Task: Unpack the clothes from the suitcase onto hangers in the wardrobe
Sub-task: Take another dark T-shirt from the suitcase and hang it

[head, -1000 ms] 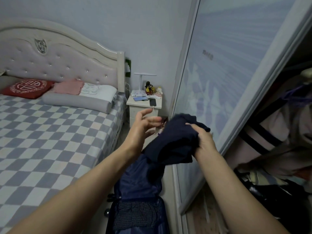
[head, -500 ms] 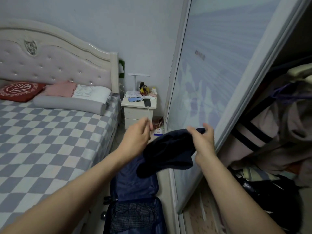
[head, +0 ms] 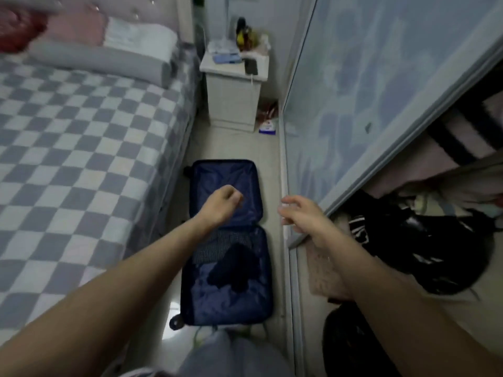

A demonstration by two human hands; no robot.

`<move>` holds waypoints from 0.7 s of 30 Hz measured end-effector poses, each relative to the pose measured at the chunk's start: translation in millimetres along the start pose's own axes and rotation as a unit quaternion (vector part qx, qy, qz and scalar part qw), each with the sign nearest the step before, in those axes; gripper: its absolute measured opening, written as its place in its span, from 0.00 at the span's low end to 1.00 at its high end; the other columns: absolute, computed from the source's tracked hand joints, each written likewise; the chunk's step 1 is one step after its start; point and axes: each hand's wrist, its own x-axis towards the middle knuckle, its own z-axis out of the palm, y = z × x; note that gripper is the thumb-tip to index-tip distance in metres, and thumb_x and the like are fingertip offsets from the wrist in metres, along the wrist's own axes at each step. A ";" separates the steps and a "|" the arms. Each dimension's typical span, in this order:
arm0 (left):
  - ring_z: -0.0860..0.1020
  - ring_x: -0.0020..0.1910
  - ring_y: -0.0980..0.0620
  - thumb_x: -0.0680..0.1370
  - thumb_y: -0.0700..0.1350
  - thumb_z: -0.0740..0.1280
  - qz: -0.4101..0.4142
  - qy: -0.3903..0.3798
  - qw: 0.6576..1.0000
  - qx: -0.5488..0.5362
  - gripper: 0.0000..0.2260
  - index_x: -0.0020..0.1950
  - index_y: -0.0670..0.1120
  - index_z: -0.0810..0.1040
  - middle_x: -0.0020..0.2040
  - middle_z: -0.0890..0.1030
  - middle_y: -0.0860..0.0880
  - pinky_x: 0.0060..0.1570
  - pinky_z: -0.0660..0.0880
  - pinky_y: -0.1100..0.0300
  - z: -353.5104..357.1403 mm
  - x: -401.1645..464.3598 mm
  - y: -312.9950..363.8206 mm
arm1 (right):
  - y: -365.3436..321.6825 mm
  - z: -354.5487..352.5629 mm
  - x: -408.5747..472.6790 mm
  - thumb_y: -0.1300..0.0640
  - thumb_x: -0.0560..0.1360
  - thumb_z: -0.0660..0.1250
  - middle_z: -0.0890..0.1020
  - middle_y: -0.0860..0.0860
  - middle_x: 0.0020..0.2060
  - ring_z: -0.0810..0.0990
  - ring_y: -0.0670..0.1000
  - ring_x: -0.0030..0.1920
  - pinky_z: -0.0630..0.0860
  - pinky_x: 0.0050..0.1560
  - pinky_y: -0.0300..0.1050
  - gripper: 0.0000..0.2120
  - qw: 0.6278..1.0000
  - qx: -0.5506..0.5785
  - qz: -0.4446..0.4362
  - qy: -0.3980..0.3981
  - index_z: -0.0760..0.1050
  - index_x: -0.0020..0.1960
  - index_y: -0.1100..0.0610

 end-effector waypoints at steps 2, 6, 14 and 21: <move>0.74 0.43 0.49 0.80 0.41 0.56 -0.056 0.013 0.998 -0.025 0.12 0.37 0.45 0.71 0.42 0.77 0.44 0.43 0.68 0.57 3.8 5.6 -29.6 | 20.0 15.1 16.0 0.60 0.77 0.63 0.75 0.55 0.54 0.76 0.45 0.38 0.68 0.24 0.27 0.18 0.999 0.017 0.024 -0.014 0.68 0.66 0.62; 0.73 0.41 0.49 0.80 0.41 0.56 -0.134 0.031 0.988 -0.071 0.11 0.40 0.44 0.72 0.42 0.77 0.45 0.45 0.68 0.56 8.2 11.3 -80.5 | 66.8 42.0 42.8 0.61 0.78 0.62 0.76 0.55 0.51 0.76 0.48 0.39 0.72 0.31 0.29 0.15 0.996 0.030 0.076 -0.032 0.69 0.64 0.62; 0.74 0.39 0.51 0.80 0.40 0.56 -0.264 0.077 0.955 -0.114 0.09 0.47 0.38 0.74 0.38 0.77 0.48 0.41 0.71 0.61 77.0 47.0 -252.0 | 234.1 140.0 146.6 0.61 0.78 0.62 0.76 0.54 0.50 0.78 0.51 0.42 0.74 0.41 0.39 0.14 0.978 0.025 0.204 -0.042 0.70 0.63 0.61; 0.75 0.38 0.56 0.80 0.37 0.57 -0.333 0.105 0.920 -0.176 0.09 0.43 0.43 0.73 0.39 0.77 0.48 0.39 0.72 0.67 137.9 76.8 -393.3 | 349.5 243.3 245.7 0.60 0.77 0.63 0.75 0.54 0.60 0.74 0.55 0.60 0.69 0.62 0.44 0.15 0.971 -0.144 0.155 -0.109 0.71 0.63 0.58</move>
